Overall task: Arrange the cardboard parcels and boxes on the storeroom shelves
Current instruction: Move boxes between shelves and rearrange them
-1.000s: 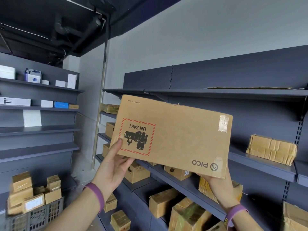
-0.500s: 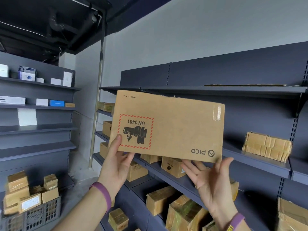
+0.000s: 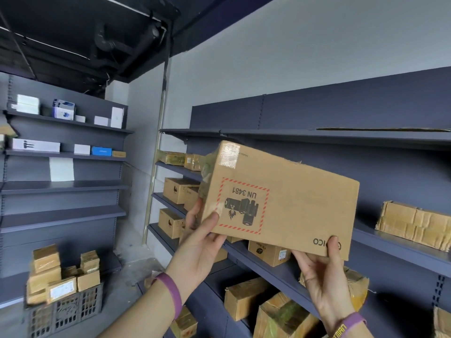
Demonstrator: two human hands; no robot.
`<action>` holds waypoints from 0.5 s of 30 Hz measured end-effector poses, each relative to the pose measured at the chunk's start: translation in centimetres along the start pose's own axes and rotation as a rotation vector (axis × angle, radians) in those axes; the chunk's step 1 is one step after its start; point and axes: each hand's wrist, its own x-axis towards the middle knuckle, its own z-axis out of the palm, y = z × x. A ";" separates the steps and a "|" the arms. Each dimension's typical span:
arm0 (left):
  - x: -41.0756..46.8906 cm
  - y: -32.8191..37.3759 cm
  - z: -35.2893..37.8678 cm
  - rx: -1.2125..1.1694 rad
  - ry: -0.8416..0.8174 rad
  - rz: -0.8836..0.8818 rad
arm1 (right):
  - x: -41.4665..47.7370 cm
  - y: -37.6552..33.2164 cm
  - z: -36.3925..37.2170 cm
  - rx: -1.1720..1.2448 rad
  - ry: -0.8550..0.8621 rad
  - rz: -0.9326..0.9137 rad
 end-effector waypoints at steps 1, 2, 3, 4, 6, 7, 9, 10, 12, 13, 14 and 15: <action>-0.2 0.1 0.0 0.007 -0.002 -0.006 | 0.1 0.0 -0.1 0.008 0.016 -0.002; -0.4 0.2 0.1 0.018 -0.004 -0.017 | 0.1 0.0 -0.2 0.011 0.028 -0.005; -0.5 0.4 0.1 0.031 0.002 -0.032 | 0.2 -0.1 -0.3 0.017 0.036 -0.007; -0.5 0.6 0.1 0.038 0.017 -0.049 | 0.3 -0.1 -0.4 0.025 0.036 -0.007; -0.4 1.0 -0.1 0.026 0.085 -0.088 | 0.3 -0.2 -0.4 0.032 0.039 -0.004; -0.2 1.2 -0.3 0.019 0.120 -0.102 | 0.3 -0.3 -0.4 0.039 0.046 0.001; 0.2 1.6 -0.7 0.021 0.158 -0.135 | 0.3 -0.3 -0.5 0.046 0.066 0.011; 0.3 1.8 -0.7 0.028 0.161 -0.156 | 0.2 -0.4 -0.5 0.042 0.074 0.013; 0.4 2.2 -0.7 0.052 0.143 -0.208 | 0.2 -0.5 -0.6 0.022 0.072 0.010; 0.5 2.4 -0.7 0.069 0.120 -0.236 | 0.1 -0.6 -0.7 0.010 0.068 0.008; 0.5 2.5 -0.7 0.092 0.093 -0.263 | 0.0 -0.6 -0.7 0.000 0.065 0.010; 0.6 2.6 -0.7 0.117 0.078 -0.289 | 0.0 -0.6 -0.8 -0.004 0.059 0.015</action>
